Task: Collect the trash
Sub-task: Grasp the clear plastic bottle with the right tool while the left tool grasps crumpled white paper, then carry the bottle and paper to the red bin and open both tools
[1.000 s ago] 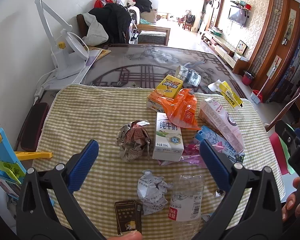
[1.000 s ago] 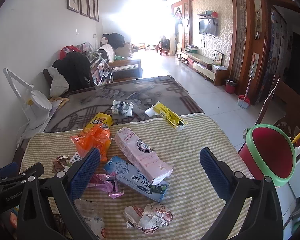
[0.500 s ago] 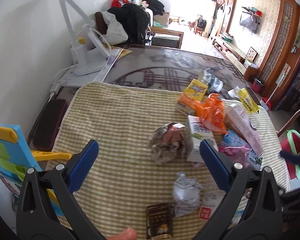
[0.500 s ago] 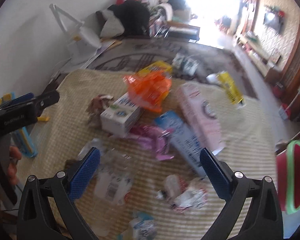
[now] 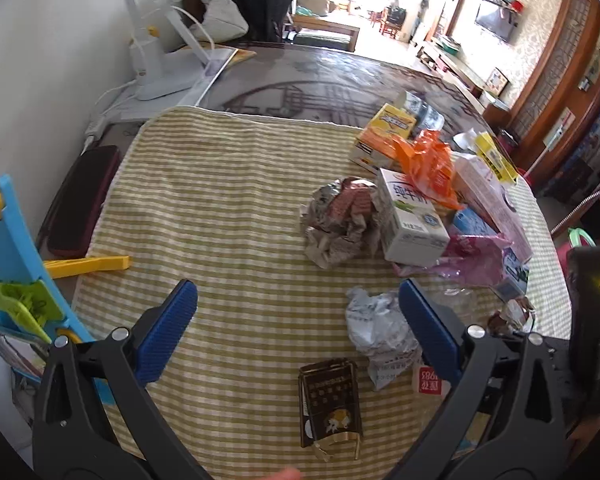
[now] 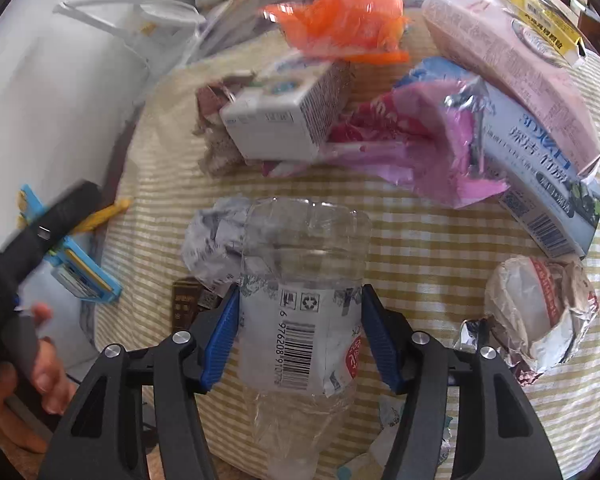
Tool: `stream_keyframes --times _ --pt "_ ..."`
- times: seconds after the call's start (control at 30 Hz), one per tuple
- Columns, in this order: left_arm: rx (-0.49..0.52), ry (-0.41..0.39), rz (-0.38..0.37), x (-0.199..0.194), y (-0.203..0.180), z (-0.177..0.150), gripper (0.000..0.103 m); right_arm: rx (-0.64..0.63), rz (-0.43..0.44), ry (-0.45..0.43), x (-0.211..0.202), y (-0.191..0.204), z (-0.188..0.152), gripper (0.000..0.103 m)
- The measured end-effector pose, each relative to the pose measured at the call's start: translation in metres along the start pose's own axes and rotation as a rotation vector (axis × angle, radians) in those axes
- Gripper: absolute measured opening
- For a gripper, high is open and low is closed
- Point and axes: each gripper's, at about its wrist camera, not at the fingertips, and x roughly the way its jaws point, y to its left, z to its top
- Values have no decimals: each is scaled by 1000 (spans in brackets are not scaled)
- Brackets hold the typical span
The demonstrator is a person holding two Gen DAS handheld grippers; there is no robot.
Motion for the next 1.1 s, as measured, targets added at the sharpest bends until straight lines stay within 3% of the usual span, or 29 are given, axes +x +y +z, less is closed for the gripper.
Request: stream_keyframes --times 0.13,0.27,0.47,0.53,0.57,0.6,0.7,0.87,1.03,1.1 --pt "0 39 -66 8 -7 -3 96 12 7 -105 -36 -9 2 57" --pt "35 93 -128 22 -23 -9 73 63 -13 -241 -77 -25 2 57" --pt "138 182 -202 48 -66 -22 68 77 -64 -388 -127 -37 0 57" --pt "154 206 -202 55 -74 -26 52 84 -67 -415 -141 -42 -5 57" --pt "158 217 -194 59 -77 -27 38 88 -67 -430 -147 -45 -6 57" --pt "160 215 -187 59 -78 -27 28 92 -72 -446 -152 -49 -7 57" --pt "128 202 -196 54 -76 -22 24 104 -96 -492 -167 -62 -10 57" --pt "76 91 -149 21 -81 -10 23 162 -168 -578 -204 -113 -17 57" --pt "131 -21 -177 -22 -137 3 23 294 -331 -723 -272 -201 -34 57" --pt "152 -56 -236 -37 -166 11 23 335 -417 -784 -302 -235 -44 57"
